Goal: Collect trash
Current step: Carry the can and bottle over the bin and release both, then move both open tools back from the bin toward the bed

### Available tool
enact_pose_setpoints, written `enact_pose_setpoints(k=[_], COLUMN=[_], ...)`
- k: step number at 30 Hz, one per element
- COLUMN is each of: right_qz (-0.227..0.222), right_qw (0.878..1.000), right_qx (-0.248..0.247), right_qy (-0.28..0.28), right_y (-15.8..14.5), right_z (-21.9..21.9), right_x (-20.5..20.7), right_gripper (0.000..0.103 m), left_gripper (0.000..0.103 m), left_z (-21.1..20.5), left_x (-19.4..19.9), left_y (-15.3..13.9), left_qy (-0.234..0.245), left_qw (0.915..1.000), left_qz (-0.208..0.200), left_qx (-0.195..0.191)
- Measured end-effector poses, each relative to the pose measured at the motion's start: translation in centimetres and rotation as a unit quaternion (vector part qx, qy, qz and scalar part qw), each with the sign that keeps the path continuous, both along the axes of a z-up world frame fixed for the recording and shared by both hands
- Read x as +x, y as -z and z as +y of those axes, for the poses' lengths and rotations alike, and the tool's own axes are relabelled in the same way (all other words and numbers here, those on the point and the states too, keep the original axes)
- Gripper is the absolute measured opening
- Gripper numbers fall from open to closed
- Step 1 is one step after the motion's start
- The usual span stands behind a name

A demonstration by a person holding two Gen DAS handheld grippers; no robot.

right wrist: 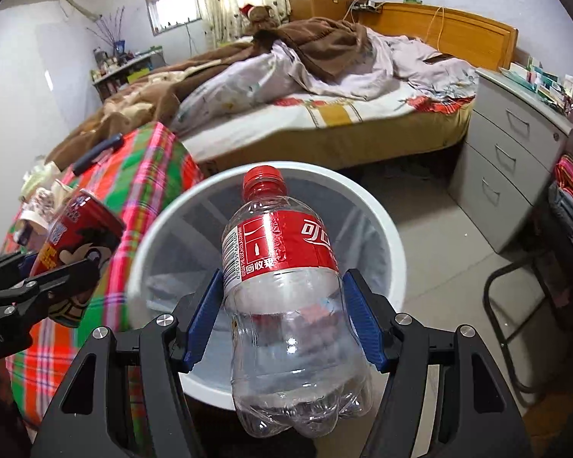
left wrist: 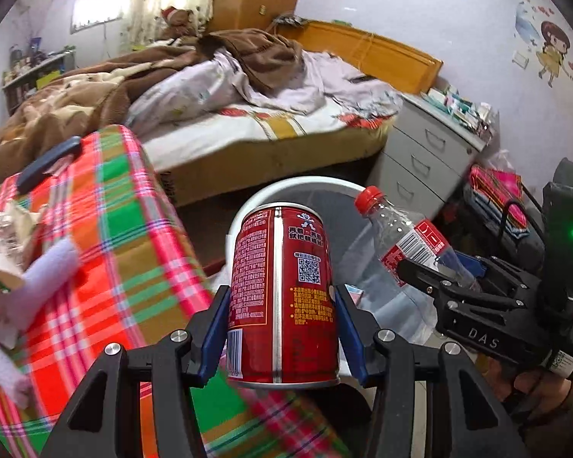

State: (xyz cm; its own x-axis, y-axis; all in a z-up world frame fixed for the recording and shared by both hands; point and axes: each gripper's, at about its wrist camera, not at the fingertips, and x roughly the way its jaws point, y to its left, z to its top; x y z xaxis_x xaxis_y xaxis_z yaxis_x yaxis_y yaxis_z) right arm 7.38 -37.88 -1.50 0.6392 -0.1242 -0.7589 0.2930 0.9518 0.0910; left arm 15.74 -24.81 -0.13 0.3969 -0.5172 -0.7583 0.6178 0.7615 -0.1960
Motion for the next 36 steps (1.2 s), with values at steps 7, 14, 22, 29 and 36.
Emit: enact_pose_setpoints(k=[7, 14, 22, 29, 36], right_qz=[0.018, 0.014, 0.001, -0.017, -0.027], right_qw=[1.0, 1.0, 1.0, 1.0, 1.0], right_qx=[-0.009, -0.009, 0.003, 0.003, 0.001], right_qy=[-0.012, -0.023, -0.017, -0.011, -0.016], right_y=[0.5, 0.7, 0.4, -0.5, -1.2], right_z=[-1.4, -2.0, -2.1, -1.4, -0.2], right_x=[-0.2, -0.1, -0.5, -0.9, -1.0], right_gripper=[0.066, 0.066, 0.072, 0.072, 0.072], left_gripper=[0.053, 0.065, 0.065, 0.065, 0.065], left_z=[-3.1, -4.0, -3.1, -1.2, 0.9], left_x=[0.8, 0.8, 0.5, -0.2, -0.9], left_y=[1.6, 1.4, 0.6, -0.4, -1.4], left_qy=[0.015, 0.014, 0.002, -0.015, -0.033], left_qw=[0.9997, 0.9998, 1.0, 0.9998, 0.9991], left_qz=[0.02, 0.011, 0.003, -0.012, -0.028], left_qx=[0.006, 0.003, -0.002, -0.004, -0.007])
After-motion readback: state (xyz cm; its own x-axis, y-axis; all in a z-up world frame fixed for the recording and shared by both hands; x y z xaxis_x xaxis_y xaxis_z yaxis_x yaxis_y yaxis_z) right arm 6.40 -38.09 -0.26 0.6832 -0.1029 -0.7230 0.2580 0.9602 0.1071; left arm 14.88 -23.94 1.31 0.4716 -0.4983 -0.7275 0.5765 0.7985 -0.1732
